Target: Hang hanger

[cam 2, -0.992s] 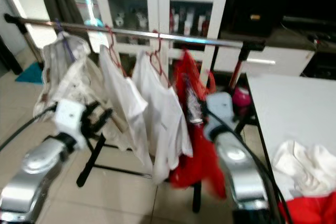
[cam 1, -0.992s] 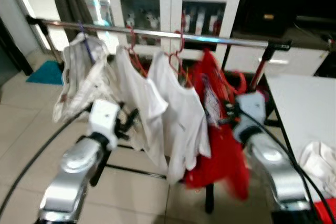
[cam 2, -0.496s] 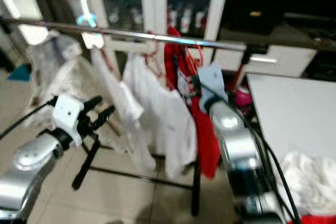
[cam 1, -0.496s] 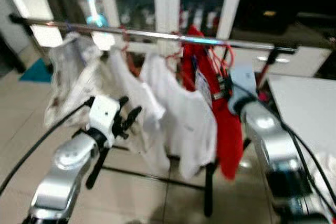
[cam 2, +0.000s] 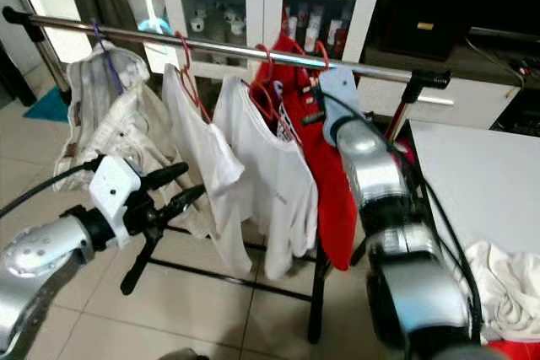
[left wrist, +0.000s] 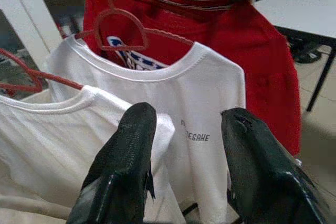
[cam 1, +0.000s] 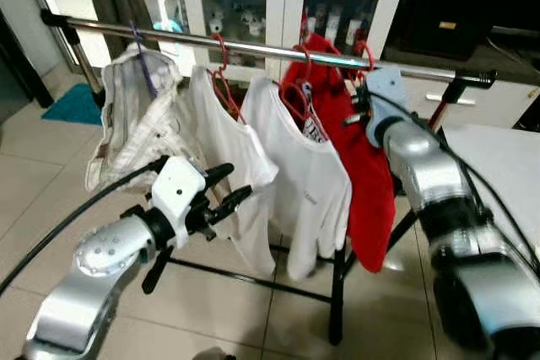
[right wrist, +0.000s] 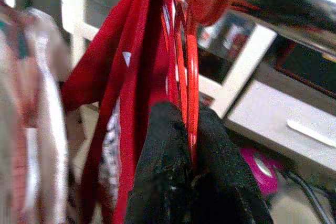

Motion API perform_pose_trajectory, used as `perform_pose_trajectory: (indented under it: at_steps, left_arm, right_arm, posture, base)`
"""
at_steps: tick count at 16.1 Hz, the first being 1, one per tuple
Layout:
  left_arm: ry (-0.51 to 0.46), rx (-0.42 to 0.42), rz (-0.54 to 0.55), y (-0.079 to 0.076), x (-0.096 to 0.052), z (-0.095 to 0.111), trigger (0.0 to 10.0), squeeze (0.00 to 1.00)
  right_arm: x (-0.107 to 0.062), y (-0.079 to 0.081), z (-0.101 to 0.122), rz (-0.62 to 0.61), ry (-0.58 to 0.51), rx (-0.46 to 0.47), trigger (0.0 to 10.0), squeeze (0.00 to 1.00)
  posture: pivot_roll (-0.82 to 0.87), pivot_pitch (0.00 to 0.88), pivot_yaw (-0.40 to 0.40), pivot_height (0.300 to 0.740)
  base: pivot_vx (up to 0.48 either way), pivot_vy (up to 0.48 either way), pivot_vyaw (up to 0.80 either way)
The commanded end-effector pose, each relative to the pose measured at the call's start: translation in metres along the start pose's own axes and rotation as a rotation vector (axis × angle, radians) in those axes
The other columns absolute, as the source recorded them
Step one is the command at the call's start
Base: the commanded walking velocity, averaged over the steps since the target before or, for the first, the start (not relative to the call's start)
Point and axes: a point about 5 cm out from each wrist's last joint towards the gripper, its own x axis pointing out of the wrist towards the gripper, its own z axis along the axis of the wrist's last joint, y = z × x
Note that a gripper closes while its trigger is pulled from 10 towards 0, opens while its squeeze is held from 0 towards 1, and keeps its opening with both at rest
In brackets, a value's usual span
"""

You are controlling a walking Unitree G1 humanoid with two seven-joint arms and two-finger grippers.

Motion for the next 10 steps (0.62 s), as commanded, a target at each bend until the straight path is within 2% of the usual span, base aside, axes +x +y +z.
perform_pose_trajectory:
  at_steps: [1, 5, 7, 8, 9, 10]
  left_arm:
    - [-0.005, -0.004, -0.028, -0.002, -0.003, 0.004, 10.0, 0.00]
    - [-0.034, -0.016, -0.083, -0.007, -0.004, 0.011, 10.0, 0.00]
    - [-0.029, -0.018, -0.090, -0.008, -0.004, 0.011, 10.0, 0.00]
    - [-0.017, -0.017, -0.088, -0.007, -0.004, 0.009, 10.0, 0.00]
    - [-0.008, -0.017, -0.074, -0.007, -0.004, 0.007, 10.0, 0.00]
    - [0.004, -0.026, -0.051, -0.005, -0.002, 0.004, 10.0, 0.00]
  right_arm:
    - [0.003, -0.009, 0.002, -0.042, 0.013, 0.004, 10.0, 0.00]
    - [0.005, -0.016, -0.020, -0.072, 0.108, 0.074, 10.0, 0.00]
    - [0.005, -0.017, -0.028, -0.069, 0.132, 0.066, 10.0, 0.00]
    - [0.005, -0.017, -0.027, -0.058, 0.112, 0.100, 10.0, 0.00]
    - [0.004, -0.018, -0.025, -0.054, 0.072, 0.133, 10.0, 1.00]
    - [0.003, -0.019, -0.019, -0.032, 0.015, 0.150, 10.0, 1.00]
  posture:
    - [0.07, 0.090, -0.008, 0.740]
    - [0.07, 0.094, 0.002, 0.740]
    - [0.06, 0.093, 0.006, 0.740]
    - [0.06, 0.093, 0.006, 0.740]
    - [0.06, 0.093, 0.006, 0.740]
    - [0.05, 0.090, 0.019, 0.740]
  base:
    - [0.000, 0.000, 0.00]
    - [0.000, 0.000, 0.00]
    - [0.000, 0.000, 0.00]
    - [0.000, 0.000, 0.00]
    - [0.000, 0.000, 0.00]
    - [0.000, 0.000, 0.00]
